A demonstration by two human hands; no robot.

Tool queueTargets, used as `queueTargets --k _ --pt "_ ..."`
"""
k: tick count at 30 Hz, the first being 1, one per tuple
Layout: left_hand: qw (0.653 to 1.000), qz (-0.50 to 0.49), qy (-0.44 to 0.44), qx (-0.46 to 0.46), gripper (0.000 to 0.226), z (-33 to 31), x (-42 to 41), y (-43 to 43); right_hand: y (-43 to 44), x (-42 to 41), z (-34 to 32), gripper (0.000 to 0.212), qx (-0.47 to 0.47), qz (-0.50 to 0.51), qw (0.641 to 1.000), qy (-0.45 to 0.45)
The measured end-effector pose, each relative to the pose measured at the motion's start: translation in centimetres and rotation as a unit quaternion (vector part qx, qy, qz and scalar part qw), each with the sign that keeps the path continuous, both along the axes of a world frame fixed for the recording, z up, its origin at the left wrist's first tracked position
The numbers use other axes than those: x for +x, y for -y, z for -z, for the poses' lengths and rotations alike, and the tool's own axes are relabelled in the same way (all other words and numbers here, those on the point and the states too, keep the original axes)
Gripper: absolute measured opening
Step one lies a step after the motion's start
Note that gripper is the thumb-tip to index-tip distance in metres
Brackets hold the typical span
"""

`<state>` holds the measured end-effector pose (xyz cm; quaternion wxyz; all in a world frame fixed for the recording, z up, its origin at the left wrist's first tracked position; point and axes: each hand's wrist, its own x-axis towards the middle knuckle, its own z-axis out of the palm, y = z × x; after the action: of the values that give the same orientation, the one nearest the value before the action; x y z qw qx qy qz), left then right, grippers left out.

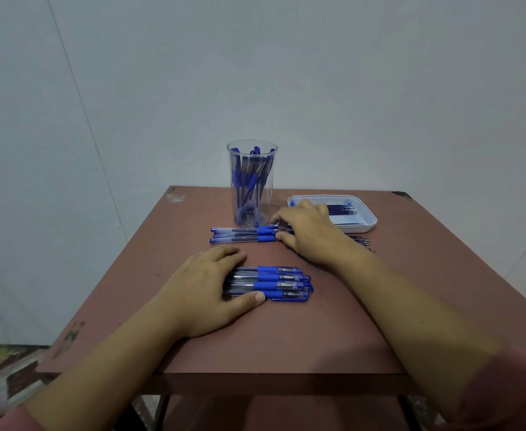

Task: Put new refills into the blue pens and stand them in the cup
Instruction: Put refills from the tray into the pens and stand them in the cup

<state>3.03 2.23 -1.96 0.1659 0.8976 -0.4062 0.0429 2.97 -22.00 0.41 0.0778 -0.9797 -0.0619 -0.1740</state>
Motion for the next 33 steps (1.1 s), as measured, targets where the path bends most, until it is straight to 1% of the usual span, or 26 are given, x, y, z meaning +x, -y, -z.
queueTargets --k 3,4,6,8,9,11,12,15,18,19,22,23,25,28,33 --pt "1.0 0.001 0.014 -0.004 0.097 -0.3 -0.3 0.0 -0.2 0.0 -0.1 0.022 0.005 -0.007 1.0 0.01" --pt "0.999 0.002 0.036 -0.014 0.094 -0.4 -0.3 0.0 -0.3 -0.2 -0.3 0.023 0.01 -0.006 1.0 0.018" --pt "0.991 0.004 0.122 -0.057 0.084 -0.9 -0.3 0.2 -0.3 -1.0 -1.3 0.023 0.033 -0.007 0.999 0.032" --pt "0.971 -0.001 0.214 -0.106 0.069 -1.5 0.1 0.6 -0.4 -2.4 -2.5 0.023 0.101 -0.018 0.994 0.024" --pt "0.963 -0.007 0.242 -0.118 0.062 -1.9 0.5 0.9 -0.5 -3.2 -3.1 0.021 0.149 -0.024 0.989 0.011" --pt "0.956 -0.004 0.268 -0.117 0.056 -2.8 1.3 1.7 -0.6 -4.6 -3.6 0.012 0.231 -0.028 0.973 -0.011" --pt "0.956 0.009 0.27 -0.112 0.054 -3.2 1.6 2.2 -0.5 -5.0 -3.6 0.008 0.257 -0.026 0.966 -0.016" --pt "0.961 0.075 0.245 -0.1 0.046 -3.6 2.1 3.6 -0.5 -5.4 -2.8 0.009 0.316 -0.023 0.948 -0.027" --pt "0.967 0.093 0.213 -0.106 0.034 -3.3 2.3 4.3 -0.6 -5.4 -1.6 0.005 0.392 -0.041 0.918 -0.033" --pt "0.968 0.092 0.202 -0.116 0.03 -3.0 2.5 4.3 -0.5 -5.4 -1.1 0.004 0.397 -0.045 0.916 -0.027" --pt "0.974 0.081 0.153 -0.148 0.026 -2.0 3.2 4.0 -0.1 -5.3 -0.2 0.008 0.327 -0.059 0.943 0.006" --pt "0.975 0.078 0.137 -0.158 0.027 -1.7 3.4 4.0 -0.1 -5.2 -0.1 0.01 0.319 -0.066 0.945 0.016" --pt "0.976 0.072 0.104 -0.177 0.028 -1.5 3.4 3.8 -0.3 -5.0 -0.1 0.013 0.339 -0.073 0.937 0.032" --pt "0.978 0.059 0.066 -0.188 0.029 -1.3 3.4 3.8 -0.6 -4.7 -0.1 0.016 0.375 -0.07 0.924 0.034" --pt "0.984 0.055 0.038 -0.166 0.032 -1.3 3.6 3.6 -0.9 -4.3 -0.2 0.019 0.39 -0.064 0.918 0.012"
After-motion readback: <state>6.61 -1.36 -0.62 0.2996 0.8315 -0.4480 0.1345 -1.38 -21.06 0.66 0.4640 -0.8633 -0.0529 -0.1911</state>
